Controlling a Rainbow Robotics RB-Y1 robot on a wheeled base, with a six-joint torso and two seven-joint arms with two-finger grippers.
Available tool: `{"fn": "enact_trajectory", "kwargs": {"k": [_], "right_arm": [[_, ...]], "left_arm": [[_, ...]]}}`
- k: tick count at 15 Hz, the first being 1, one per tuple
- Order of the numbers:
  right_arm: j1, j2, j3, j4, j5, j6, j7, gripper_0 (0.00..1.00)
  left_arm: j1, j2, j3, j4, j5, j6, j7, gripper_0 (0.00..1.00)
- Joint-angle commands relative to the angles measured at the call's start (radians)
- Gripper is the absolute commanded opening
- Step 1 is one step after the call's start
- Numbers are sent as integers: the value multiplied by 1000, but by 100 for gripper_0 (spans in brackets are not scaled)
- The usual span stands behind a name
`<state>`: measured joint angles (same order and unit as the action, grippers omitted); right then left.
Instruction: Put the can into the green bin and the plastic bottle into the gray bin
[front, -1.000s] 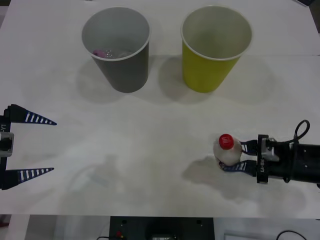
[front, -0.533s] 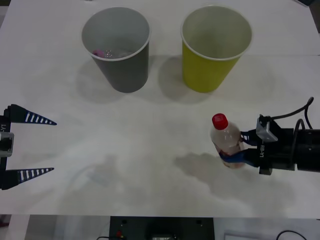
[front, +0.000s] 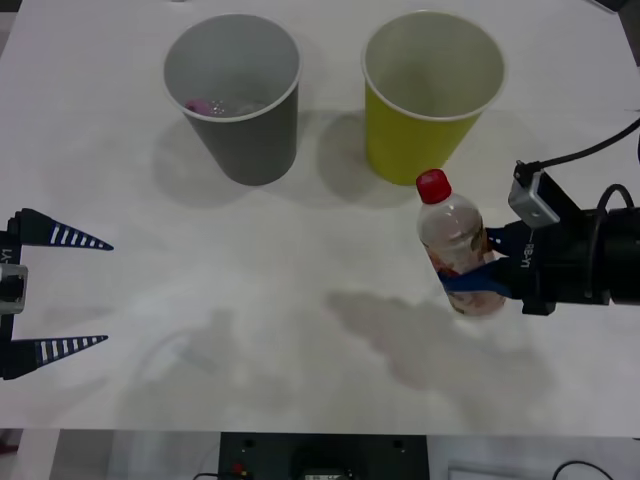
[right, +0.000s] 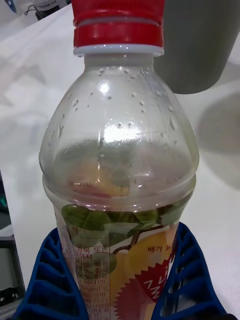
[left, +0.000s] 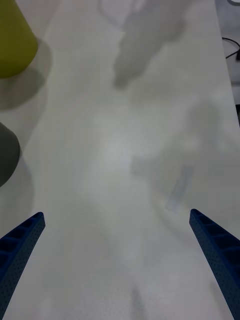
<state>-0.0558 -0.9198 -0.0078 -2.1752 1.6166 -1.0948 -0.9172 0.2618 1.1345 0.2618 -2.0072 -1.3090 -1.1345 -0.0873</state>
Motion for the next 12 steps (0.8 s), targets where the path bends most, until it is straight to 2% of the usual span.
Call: {"fn": "enact_trajectory", "kwargs": {"k": [1,6,12], "right_arm": [[-90,-51,0,-44,0,-2,-157,0],[-332,-131,94,-55,3,0,-396,0],[-682,-136,296,98,-6,-2,-411,0]], "left_arm": [[0,0,0,0,0,0,0,100],[0,0,0,0,0,0,0,100],[0,0,0,0,0,0,0,100]]}}
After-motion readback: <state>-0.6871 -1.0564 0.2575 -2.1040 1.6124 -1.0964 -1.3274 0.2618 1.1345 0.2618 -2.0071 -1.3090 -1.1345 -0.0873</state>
